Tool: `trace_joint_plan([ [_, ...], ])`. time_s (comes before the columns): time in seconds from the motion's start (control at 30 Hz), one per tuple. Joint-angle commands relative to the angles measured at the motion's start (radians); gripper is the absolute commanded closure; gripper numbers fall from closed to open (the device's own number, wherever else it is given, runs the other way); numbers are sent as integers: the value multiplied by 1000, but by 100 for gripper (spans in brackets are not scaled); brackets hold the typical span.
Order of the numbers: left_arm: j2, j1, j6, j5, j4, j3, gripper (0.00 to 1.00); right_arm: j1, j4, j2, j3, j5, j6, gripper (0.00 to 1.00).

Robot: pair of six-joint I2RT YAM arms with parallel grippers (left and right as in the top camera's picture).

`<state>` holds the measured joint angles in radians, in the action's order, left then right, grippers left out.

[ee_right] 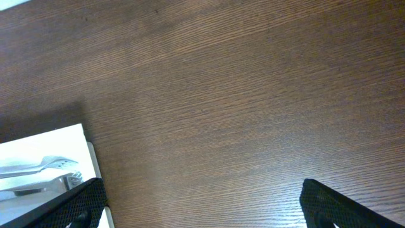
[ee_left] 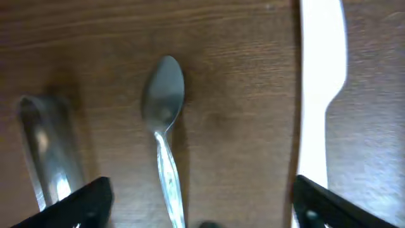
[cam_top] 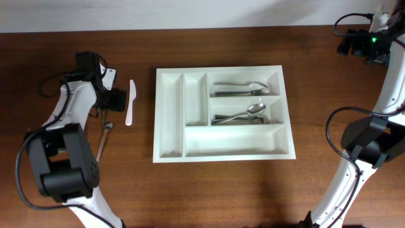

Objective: Pack container
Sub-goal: 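Move the left gripper down over the small spoon beside the tongs, then close the left gripper on the small spoon's bowl and lift it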

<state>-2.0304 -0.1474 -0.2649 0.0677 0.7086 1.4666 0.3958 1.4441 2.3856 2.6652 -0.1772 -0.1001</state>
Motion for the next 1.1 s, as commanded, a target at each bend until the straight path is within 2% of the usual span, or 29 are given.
trace_joint_plan([
  [0.0, -32, -7, 19, -7, -21, 20, 23, -3, 0, -23, 18, -2, 12, 1],
  [0.1, -38, -11, 60, 12, -47, 20, 36, -3, 0, -23, 18, -2, 12, 1],
  [0.33, -48, -13, 125, 57, -107, 20, 36, -3, 0, -23, 18, -2, 12, 1],
  [0.77, -138, -14, 126, 60, -108, 20, 36, -3, 0, -23, 18, -2, 12, 1],
  [0.97, -154, -14, 126, 60, -103, 20, 40, -3, 0, -23, 18, -2, 12, 1],
  [1.07, -155, -14, 126, 61, -103, 20, 49, -3, 0, -23, 18, -2, 12, 1],
])
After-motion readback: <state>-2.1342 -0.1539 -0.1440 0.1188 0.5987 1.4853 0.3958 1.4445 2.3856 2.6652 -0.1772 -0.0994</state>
